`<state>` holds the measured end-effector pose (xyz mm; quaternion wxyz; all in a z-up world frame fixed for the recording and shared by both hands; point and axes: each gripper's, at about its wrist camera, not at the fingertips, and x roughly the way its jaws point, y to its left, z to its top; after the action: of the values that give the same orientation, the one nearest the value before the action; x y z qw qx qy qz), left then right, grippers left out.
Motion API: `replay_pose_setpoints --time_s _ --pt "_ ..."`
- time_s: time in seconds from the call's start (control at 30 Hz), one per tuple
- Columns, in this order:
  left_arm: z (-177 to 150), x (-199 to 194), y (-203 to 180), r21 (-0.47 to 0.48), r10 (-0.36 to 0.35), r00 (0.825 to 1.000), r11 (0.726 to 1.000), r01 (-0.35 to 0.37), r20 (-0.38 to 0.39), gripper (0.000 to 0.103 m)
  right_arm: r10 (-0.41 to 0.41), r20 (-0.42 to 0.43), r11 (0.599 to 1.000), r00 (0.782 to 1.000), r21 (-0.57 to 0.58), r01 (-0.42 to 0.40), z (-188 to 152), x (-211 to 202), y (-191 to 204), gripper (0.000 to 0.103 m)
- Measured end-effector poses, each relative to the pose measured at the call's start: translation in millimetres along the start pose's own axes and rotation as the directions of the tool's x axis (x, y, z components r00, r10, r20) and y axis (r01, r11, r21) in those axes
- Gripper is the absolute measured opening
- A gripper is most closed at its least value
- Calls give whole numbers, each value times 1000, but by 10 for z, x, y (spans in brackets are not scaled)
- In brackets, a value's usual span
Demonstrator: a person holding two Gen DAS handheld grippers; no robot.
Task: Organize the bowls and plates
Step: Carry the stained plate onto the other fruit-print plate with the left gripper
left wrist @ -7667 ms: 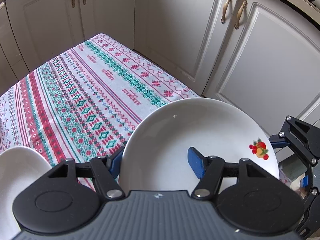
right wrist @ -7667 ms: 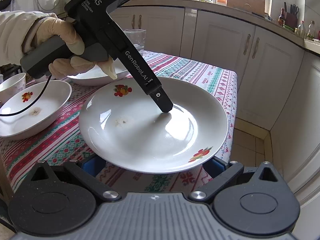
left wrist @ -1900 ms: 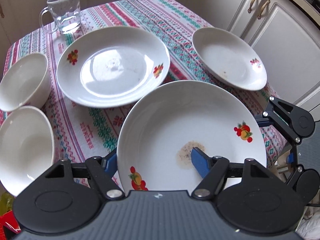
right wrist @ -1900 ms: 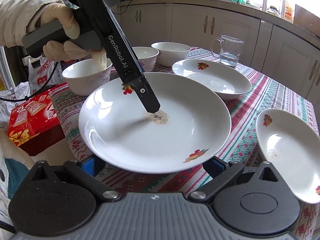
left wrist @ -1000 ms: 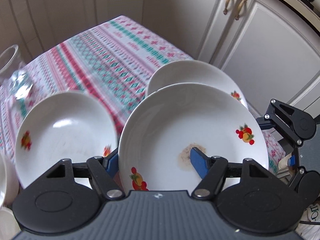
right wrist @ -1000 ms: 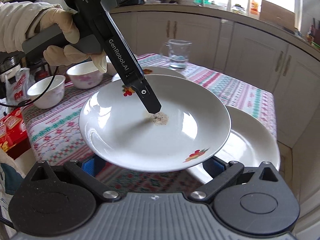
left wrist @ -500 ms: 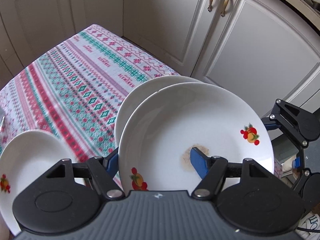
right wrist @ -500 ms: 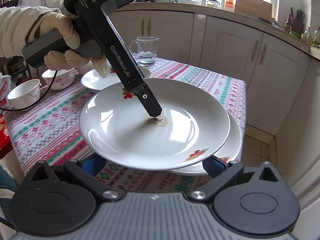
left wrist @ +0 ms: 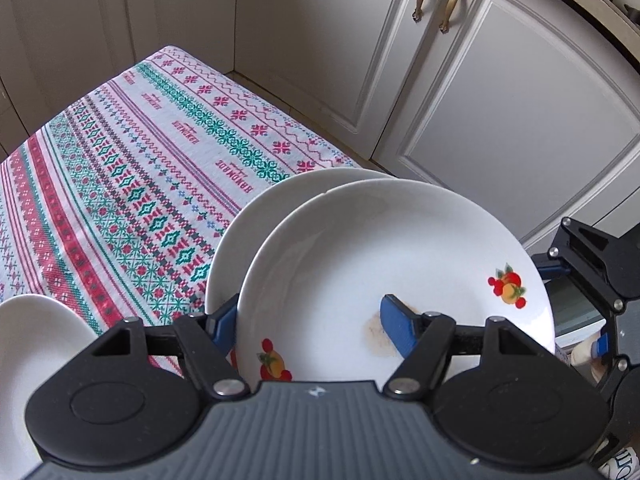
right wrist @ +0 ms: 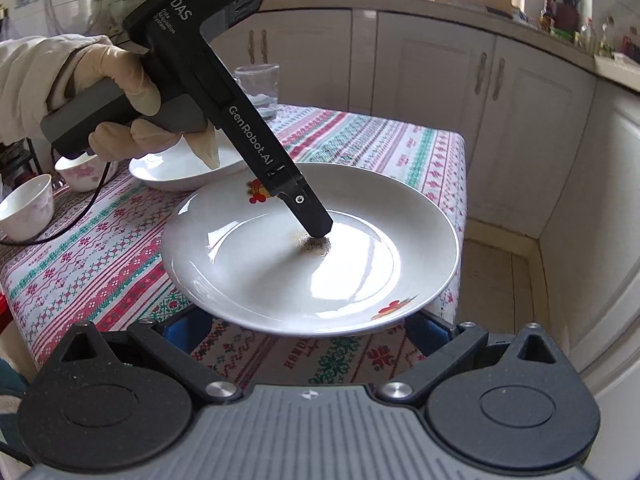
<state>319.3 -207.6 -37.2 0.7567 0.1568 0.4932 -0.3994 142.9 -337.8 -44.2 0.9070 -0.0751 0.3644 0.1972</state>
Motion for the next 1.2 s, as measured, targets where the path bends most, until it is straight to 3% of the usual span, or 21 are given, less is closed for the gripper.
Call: replay_pose_setpoints --time_s 0.23,1.2 --pt "25 58 -5 10 1 1000 1000 -1 -6 71 -1 -21 999 1000 52 2 28 4 -48 103" --pt "45 21 4 23 -11 1000 1000 10 3 73 -38 -62 997 997 65 42 94 -1 7 103"
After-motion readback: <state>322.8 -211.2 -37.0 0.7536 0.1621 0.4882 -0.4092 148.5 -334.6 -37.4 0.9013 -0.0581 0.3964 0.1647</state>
